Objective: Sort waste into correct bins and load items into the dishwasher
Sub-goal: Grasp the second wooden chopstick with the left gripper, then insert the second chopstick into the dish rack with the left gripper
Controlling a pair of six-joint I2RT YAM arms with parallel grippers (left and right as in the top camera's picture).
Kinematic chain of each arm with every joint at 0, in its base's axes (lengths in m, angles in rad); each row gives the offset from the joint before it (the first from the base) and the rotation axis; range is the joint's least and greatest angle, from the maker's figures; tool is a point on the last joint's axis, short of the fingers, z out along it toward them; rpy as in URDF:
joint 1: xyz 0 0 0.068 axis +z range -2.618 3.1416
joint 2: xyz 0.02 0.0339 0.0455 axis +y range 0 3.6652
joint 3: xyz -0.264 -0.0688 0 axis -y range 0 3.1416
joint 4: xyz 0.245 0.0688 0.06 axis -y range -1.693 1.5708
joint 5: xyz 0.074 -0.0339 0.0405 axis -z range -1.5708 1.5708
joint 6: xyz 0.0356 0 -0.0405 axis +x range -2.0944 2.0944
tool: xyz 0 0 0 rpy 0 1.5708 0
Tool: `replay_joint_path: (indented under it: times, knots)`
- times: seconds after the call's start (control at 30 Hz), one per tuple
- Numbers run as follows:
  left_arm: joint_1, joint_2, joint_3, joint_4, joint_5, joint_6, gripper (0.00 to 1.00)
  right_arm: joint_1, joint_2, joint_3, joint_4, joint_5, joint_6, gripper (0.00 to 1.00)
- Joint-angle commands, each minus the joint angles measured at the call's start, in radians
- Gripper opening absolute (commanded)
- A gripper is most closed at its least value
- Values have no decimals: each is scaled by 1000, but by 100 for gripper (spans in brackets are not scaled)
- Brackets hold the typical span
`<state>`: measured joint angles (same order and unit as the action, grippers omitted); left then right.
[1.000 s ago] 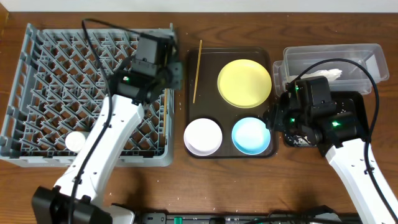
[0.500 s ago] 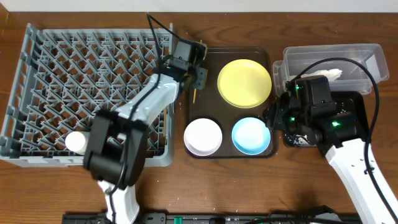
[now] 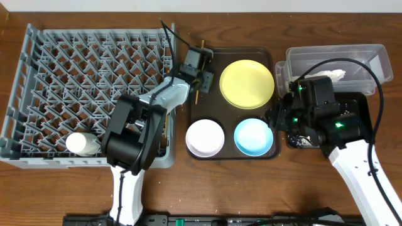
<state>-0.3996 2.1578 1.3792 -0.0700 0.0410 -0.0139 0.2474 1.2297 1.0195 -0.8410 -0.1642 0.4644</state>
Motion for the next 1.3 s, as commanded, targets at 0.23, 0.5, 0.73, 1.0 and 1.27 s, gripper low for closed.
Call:
replay_joint_path:
  times: [0.23,0.5,0.73,1.0,1.27]
  knots:
    - [-26,35,0,-26,-26,-17,8,17,1,-3,10,2,14,61]
    - [-35,-133,0,-160,-26,-179,8,17,1,-3,10,2,13,61]
    - [-10,-463,0,-544,-27,-216,8,17,1,-3,5,3,5,62]
    - [71,-573,-9,-761,-75,-208,8,17,1,-3,6,7,-17,64]
    - [94,-471,-88,-687,-159,-175,8,17,1,-3,10,41,-17,65]
